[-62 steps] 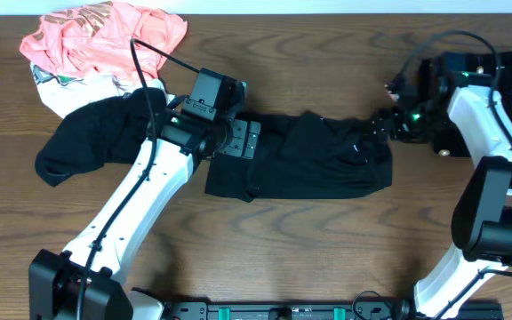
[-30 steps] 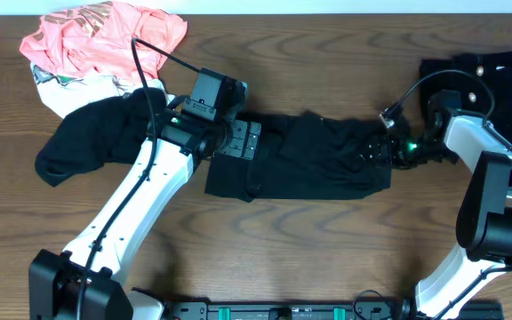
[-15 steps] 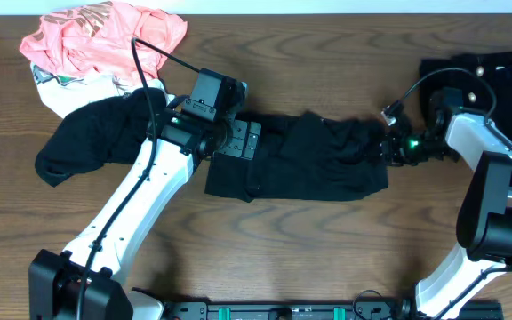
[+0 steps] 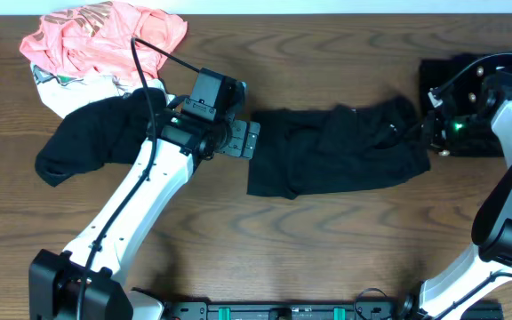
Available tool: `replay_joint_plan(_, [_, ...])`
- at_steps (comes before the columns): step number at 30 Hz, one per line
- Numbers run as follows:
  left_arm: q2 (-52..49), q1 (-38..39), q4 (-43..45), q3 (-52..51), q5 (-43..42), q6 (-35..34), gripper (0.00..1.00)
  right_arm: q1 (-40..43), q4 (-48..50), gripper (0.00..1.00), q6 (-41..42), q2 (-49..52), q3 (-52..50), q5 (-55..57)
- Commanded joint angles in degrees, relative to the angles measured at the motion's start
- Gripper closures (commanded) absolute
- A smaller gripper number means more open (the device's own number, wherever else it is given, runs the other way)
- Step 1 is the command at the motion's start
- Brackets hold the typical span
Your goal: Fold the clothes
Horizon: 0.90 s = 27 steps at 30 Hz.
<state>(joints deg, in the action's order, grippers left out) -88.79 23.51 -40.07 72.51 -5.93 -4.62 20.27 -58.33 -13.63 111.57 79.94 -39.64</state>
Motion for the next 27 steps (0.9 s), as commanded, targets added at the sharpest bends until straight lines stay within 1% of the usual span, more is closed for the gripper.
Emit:
replay_joint_plan(1, [0.22,-1.84,-0.04,0.07,1.07,0.44,0.06,-0.55,-1.51,0.99,0.24,-1.38,2.4,-0.9])
replay_joint_plan(6, [2.29,-6.45,-0.46,0.61,1.05,-0.2,0.06,-4.96,-4.44,0.99,0.31,-1.44,5.31,-1.2])
replay_joint_plan(9, [4.24,-9.84,-0.63,0.59,1.07,-0.17,0.06,-9.66,-5.27,0.99,0.39,-1.44,7.39,-1.86])
replay_joint_plan(12, [5.86,-13.44,-1.09,0.59,1.07,-0.17,0.05,-14.69,-4.85,0.99,2.6,-1.44,9.2,-2.01])
replay_joint_plan(19, [6.86,-20.46,-4.13,0.59,1.07,-0.15,0.06,-26.29,-0.31,0.99,8.96,-1.44,11.04,-1.97])
replay_joint_plan(27, [6.86,-22.47,-4.87,0.59,1.07,-0.15,0.06,-36.46,5.99,0.99,12.96,-1.44,11.04,-0.17])
